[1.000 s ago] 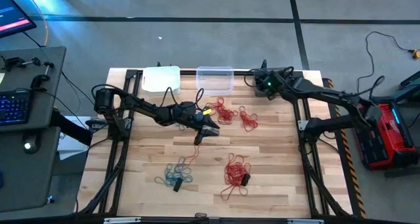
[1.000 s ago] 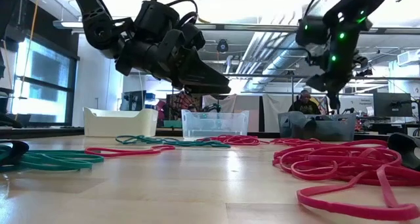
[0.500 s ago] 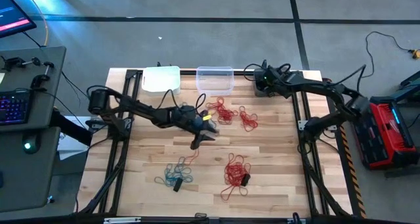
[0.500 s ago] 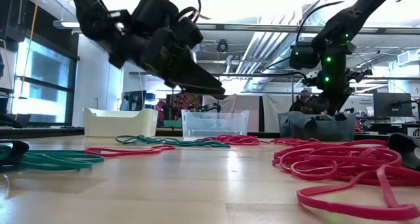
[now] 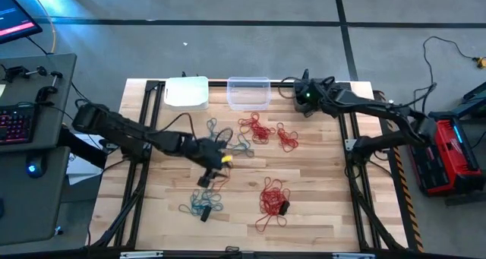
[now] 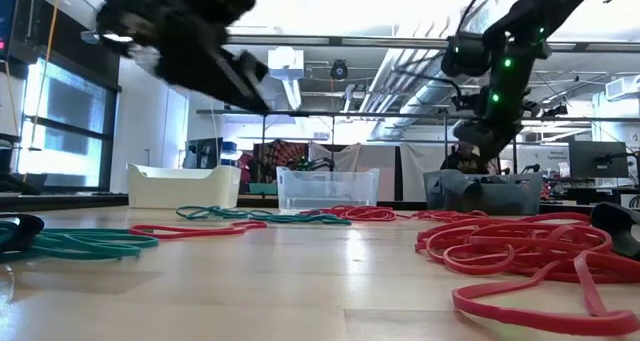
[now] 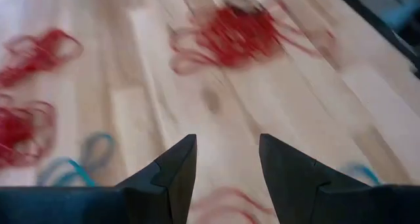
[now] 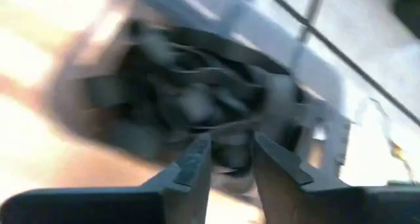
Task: Sort rubber bands into baskets
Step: Put the black rubber band into the black bin
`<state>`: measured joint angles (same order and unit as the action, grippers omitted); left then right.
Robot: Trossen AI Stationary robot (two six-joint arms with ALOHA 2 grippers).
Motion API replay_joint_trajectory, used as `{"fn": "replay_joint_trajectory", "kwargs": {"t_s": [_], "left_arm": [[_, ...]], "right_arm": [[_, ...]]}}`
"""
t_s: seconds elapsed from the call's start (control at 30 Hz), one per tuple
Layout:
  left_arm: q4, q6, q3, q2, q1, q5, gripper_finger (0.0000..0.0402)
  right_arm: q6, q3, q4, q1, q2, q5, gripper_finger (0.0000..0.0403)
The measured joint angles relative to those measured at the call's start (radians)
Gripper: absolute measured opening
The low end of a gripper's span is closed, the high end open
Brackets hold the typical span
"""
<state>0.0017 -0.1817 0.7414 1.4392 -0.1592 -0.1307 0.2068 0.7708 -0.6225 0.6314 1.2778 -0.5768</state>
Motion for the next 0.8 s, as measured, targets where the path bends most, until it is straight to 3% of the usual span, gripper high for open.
{"fn": "replay_joint_trajectory", "kwargs": {"t_s": [0.17,0.43,0.8], "left_arm": [[-0.130,0.019,0.000,-0.012,-0.124,0.006,0.0158],[-0.225,0.216,0.000,-0.005,-0.308,0.002,0.0158],[-0.144,0.293,0.000,0.128,-0.333,-0.031,0.0158]], "right_arm": [[0.045,0.000,-0.001,-0.109,-0.010,0.064,0.0080],[0.081,0.000,0.007,-0.241,-0.010,0.065,0.0110],[0.081,0.000,0.017,-0.273,-0.010,0.028,0.0126]]}}
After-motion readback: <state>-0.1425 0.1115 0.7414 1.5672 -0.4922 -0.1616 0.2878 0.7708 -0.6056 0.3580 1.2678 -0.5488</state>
